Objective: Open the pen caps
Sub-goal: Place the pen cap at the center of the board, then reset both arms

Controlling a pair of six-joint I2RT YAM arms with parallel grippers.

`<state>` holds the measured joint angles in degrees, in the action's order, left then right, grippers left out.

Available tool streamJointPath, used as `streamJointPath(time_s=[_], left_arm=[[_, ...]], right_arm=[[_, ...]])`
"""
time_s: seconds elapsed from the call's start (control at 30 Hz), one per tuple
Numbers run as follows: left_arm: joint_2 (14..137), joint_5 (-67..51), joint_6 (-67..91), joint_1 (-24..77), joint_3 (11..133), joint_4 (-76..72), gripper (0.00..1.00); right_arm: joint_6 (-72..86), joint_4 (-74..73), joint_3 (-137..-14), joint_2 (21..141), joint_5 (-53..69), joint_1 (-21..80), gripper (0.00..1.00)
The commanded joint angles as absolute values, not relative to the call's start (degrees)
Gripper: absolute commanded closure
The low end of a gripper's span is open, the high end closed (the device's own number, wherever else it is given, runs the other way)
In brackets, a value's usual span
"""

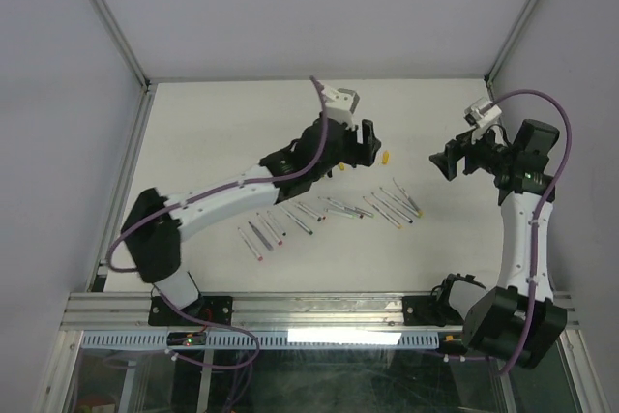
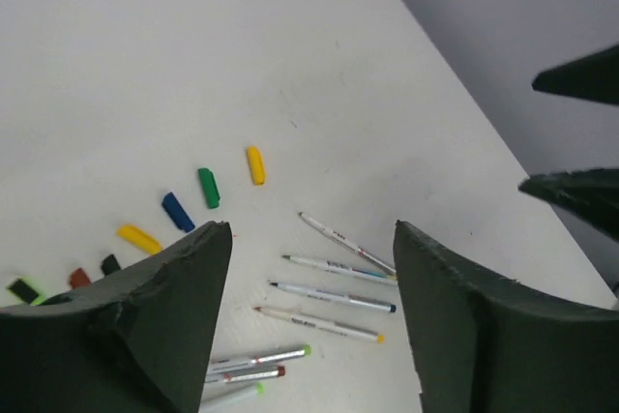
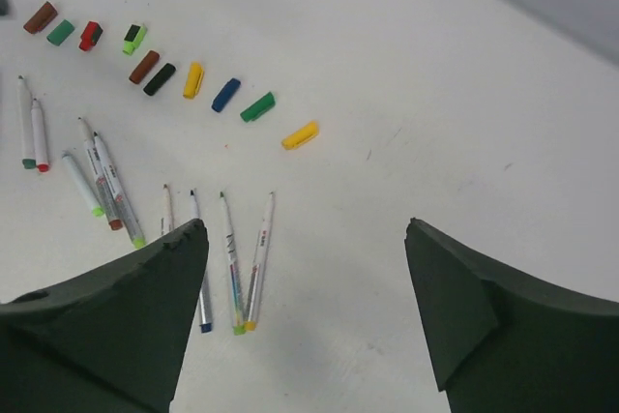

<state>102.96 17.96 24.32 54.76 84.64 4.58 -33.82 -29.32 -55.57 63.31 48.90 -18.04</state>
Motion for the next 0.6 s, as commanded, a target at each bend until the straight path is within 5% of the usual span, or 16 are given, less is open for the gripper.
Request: streamJointPath(time_s=[0.0, 0.1, 0.33, 0.57], left_arm=[[84.31, 13.76, 14.64, 54.56, 67.89, -12.42, 0.2], [72.23, 12.03, 10.64, 53.71, 59.67, -14.71, 0.01], [57.1, 7.87, 11.54, 44.91, 63.58, -0.75, 0.01], [55.41, 10.89, 17.24, 40.08, 77.59, 18.79, 0.01]], right_arm=[[-39.4, -28.45, -58.15, 56.92, 57.72, -19.82, 0.08], [-33.35, -29.89, -63.12, 57.33, 60.29, -20.32, 0.02], [-7.84, -22.44, -75.07, 59.02, 57.98, -20.84, 0.02], [3.43, -18.57, -82.58, 58.33, 63.02, -20.83, 0.02]])
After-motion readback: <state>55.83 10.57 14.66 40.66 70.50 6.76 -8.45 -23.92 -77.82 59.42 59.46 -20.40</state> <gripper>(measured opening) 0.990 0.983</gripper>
